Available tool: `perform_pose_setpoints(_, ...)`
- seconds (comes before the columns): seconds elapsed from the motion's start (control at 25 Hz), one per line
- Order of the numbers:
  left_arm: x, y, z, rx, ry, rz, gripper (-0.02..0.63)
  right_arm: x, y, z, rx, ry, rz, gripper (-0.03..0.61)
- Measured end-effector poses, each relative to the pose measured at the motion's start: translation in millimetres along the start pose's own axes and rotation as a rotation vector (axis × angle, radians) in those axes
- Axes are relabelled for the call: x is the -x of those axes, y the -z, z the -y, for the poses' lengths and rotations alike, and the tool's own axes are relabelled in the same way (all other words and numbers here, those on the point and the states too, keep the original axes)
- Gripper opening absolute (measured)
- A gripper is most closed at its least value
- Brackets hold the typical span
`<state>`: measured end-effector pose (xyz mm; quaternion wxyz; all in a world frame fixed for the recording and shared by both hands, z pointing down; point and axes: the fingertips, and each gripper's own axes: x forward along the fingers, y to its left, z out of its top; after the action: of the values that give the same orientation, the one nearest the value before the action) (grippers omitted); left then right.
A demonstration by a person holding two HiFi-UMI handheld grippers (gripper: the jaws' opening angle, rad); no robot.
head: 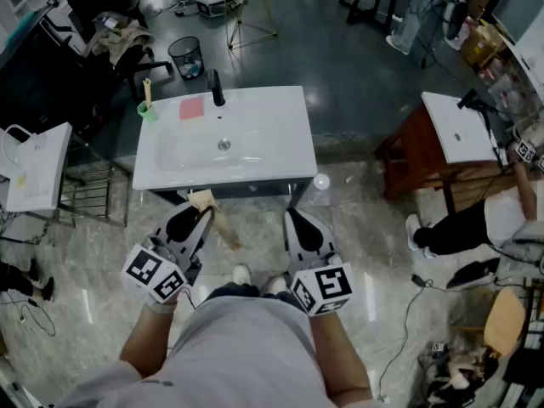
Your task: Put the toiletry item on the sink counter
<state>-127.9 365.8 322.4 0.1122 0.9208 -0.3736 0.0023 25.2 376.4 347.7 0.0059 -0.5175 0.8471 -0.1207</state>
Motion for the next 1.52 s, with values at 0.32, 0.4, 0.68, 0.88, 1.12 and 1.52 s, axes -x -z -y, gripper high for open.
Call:
perform_pose_setpoints(0.32, 0.5, -7.0, -24.1, 0.001, 0.035, 0.012, 0.085, -29.6, -1.7, -13.0, 0.025, 0.015, -0.017, 0.023)
perform_pose_setpoints(0.4, 2.7, -8.6, -38.2, 0.009, 0.041, 0.009, 0.086, -41.5, -2.8, -19.8, 0.042, 0.016, -0.024, 0.023)
perform_pose_setpoints(0.68, 13.6, -4.7, -94.6, 0.015, 0.057, -0.011, 0.085, -73.5, -5.3, -22.7, 0.0, 0.084, 0.03, 0.025)
perform_pose_setpoints(0.88, 11.9, -4.3, -118.4, 0.014, 0.047, -0.028, 0.086, -88.1, -10.2, -8.7, -0.029, 0.137, 0.06, 0.025)
perform_pose_setpoints(1.12, -7.2, 3.2, -139.8, 0.015, 0.019, -0.025, 0.086, -115.8, -5.1, 11.5, -0.03, 0.132, 0.065, 0.025)
perform_pose_setpoints(1.52, -69.0, 5.8, -153.9, 0.013, -0.059, -0.041, 0.085, -161.4, -3.6, 70.5, -0.049, 0.051, 0.029, 0.025)
